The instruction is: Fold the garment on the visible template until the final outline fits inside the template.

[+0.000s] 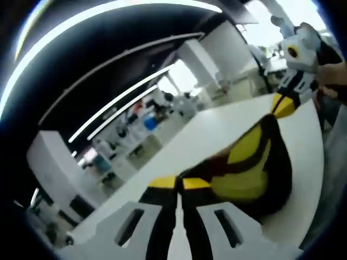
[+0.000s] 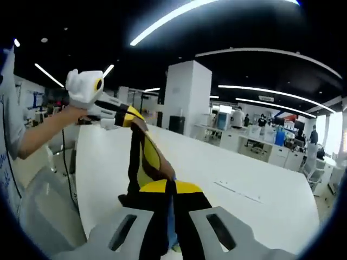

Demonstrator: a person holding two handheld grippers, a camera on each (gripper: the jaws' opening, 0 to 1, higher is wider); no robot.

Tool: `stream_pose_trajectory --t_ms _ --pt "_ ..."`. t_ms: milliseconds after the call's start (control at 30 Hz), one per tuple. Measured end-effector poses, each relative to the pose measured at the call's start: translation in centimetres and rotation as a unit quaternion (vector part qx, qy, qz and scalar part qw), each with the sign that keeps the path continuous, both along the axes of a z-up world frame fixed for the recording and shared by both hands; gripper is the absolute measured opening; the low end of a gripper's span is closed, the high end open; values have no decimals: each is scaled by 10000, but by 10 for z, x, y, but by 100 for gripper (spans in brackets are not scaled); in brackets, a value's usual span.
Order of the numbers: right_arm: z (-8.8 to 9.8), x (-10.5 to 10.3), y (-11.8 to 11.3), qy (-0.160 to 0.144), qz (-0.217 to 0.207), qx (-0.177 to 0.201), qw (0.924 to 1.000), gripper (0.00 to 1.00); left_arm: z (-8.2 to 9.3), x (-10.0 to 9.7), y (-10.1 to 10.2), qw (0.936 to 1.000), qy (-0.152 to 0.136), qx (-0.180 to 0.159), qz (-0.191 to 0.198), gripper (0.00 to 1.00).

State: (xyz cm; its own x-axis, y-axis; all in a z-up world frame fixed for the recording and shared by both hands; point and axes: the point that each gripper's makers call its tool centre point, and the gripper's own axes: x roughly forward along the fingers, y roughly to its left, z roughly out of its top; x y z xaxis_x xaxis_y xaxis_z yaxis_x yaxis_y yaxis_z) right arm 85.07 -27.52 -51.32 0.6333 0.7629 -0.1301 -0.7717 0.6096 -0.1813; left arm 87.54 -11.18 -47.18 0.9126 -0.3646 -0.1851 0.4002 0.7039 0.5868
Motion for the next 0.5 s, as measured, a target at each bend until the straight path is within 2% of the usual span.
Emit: stream_pose_trajectory --t_ms 133,200,300,400,500 --pt "33 3 -3 -210 -44 198 9996 2 22 -9 1 9996 -238 152 -20 0" --pt "51 3 -4 -404 -68 241 9989 2 35 -9 0 9991 -381 181 -45 0" --pt "86 -2 -9 -851 -119 369 9956 2 60 -16 -1 9974 -680 231 -75 0" --pt "111 -7 -10 -1107 -135 491 9926 2 78 -25 -2 9966 -783 214 -161 0" --pt "124 -8 -14 -1257 -69 469 9909 2 89 -29 -3 9958 -863 230 -217 0"
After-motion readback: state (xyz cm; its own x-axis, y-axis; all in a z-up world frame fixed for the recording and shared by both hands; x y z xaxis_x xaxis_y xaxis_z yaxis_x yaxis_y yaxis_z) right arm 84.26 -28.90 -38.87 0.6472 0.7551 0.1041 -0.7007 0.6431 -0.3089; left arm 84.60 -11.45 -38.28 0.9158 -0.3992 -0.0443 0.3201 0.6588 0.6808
